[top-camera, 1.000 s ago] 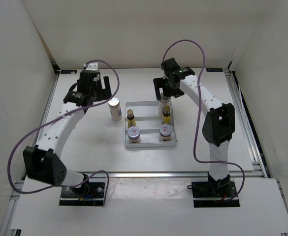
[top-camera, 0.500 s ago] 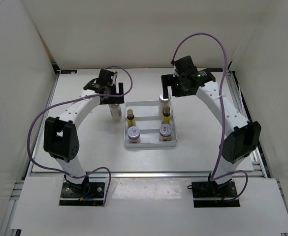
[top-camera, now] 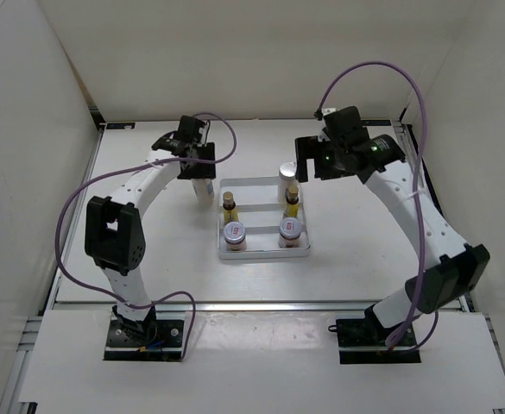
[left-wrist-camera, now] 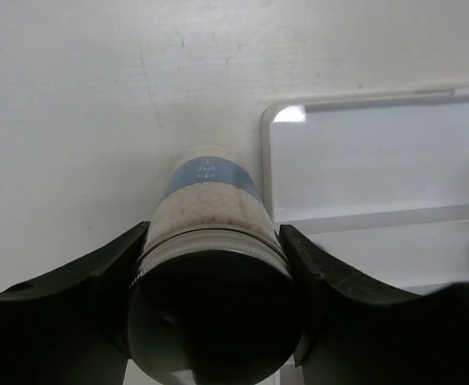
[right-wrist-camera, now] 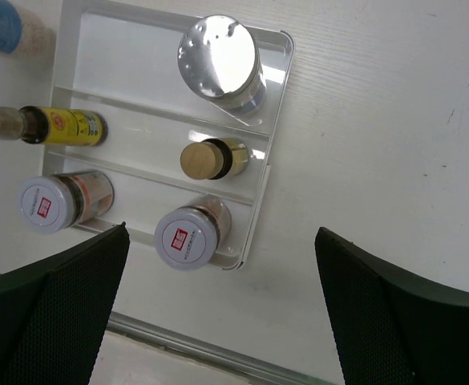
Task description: Organize the condiment bottles
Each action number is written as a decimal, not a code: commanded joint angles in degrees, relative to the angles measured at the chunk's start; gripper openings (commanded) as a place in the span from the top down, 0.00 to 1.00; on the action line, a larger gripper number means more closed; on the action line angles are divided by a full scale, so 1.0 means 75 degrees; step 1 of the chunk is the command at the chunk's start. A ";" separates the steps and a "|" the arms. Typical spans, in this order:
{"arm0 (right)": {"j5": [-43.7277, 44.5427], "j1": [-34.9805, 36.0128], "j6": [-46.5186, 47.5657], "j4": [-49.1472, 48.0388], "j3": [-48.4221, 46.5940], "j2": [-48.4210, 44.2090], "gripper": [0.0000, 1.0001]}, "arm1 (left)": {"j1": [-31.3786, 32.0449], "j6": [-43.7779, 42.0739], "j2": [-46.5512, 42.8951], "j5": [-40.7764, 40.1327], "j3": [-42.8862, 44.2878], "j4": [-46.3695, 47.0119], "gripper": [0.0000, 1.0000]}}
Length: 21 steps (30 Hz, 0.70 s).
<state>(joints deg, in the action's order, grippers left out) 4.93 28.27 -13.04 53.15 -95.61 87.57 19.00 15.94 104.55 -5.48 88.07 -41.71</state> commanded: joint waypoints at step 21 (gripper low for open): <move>0.0456 -0.0206 0.0086 0.0766 0.0550 -0.1749 0.00 | 0.1228 0.0042 0.0731 0.0402 0.1570 -0.0122 0.63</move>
<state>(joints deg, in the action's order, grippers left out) 7.14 27.81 -12.91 57.54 -90.17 76.66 27.90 15.27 112.77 -3.38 100.20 -43.53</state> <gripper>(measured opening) 0.998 0.703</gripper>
